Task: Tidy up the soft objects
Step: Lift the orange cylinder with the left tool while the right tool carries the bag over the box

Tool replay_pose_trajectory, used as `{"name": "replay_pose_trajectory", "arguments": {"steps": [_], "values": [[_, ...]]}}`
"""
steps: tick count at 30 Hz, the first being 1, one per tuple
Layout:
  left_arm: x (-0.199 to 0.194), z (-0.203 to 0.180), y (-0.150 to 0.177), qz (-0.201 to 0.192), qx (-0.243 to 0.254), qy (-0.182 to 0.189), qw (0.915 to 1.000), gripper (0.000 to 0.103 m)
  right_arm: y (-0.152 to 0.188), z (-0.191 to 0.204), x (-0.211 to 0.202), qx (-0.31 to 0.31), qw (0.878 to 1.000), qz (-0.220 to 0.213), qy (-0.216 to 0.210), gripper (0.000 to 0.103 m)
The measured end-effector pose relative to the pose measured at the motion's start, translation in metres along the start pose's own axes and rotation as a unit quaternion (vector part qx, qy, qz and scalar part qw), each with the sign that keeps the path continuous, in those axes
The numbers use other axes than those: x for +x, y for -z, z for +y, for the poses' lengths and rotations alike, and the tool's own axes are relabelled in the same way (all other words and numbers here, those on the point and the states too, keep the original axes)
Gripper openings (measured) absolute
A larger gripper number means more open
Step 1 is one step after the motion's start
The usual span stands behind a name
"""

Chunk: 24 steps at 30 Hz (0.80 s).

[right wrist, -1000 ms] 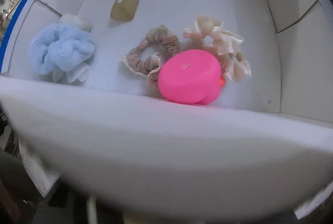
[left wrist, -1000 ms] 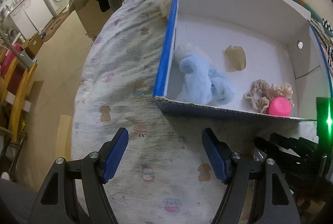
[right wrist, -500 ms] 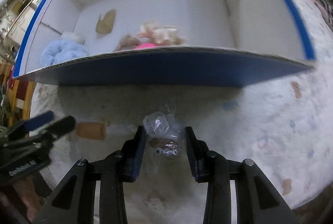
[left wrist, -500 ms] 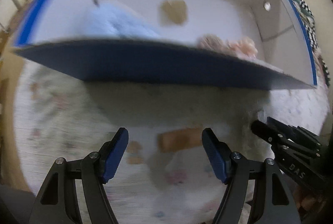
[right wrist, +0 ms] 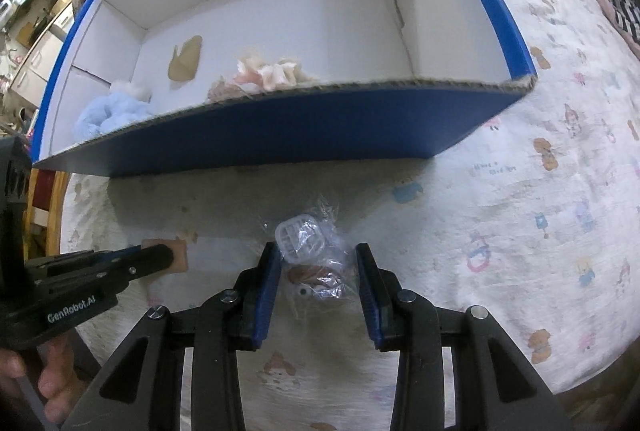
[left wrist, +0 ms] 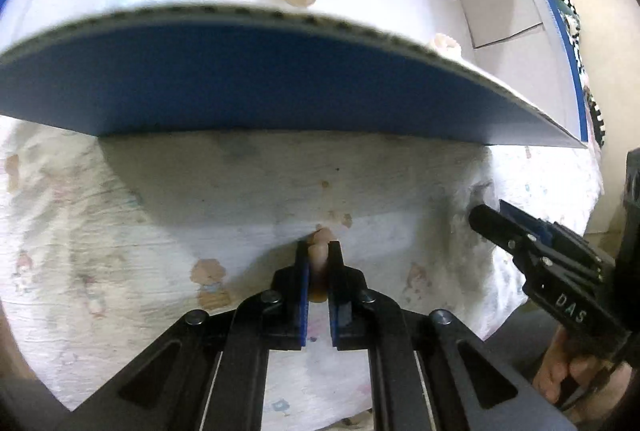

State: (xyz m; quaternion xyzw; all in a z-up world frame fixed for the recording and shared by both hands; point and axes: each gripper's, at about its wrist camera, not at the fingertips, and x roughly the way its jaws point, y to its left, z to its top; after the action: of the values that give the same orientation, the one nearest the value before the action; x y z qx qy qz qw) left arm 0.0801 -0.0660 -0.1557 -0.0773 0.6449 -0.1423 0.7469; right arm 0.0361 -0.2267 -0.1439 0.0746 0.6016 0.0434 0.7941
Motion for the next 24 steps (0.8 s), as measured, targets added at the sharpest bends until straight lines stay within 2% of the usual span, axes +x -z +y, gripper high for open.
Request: {"name": "replay_pose_trajectory", "arguments": {"steps": [2, 8, 16, 24], "values": [[-0.007, 0.004, 0.002, -0.008, -0.006, -0.006, 0.9999, 0.007, -0.005, -0.011, -0.007, -0.001, 1.0, -0.001, -0.003, 0.04], [-0.031, 0.02, 0.003, -0.036, -0.021, -0.064, 0.9971, 0.007, -0.009, -0.024, -0.02, -0.01, 1.0, 0.0, -0.015, 0.039], [-0.045, 0.041, 0.009, -0.048, -0.048, -0.113, 0.9913, 0.007, -0.011, -0.002, -0.026, -0.034, 0.999, -0.004, -0.032, 0.039], [-0.057, 0.063, 0.025, -0.062, -0.069, -0.136, 0.9863, 0.007, -0.009, 0.02, -0.033, -0.063, 0.997, -0.01, -0.048, 0.039]]}}
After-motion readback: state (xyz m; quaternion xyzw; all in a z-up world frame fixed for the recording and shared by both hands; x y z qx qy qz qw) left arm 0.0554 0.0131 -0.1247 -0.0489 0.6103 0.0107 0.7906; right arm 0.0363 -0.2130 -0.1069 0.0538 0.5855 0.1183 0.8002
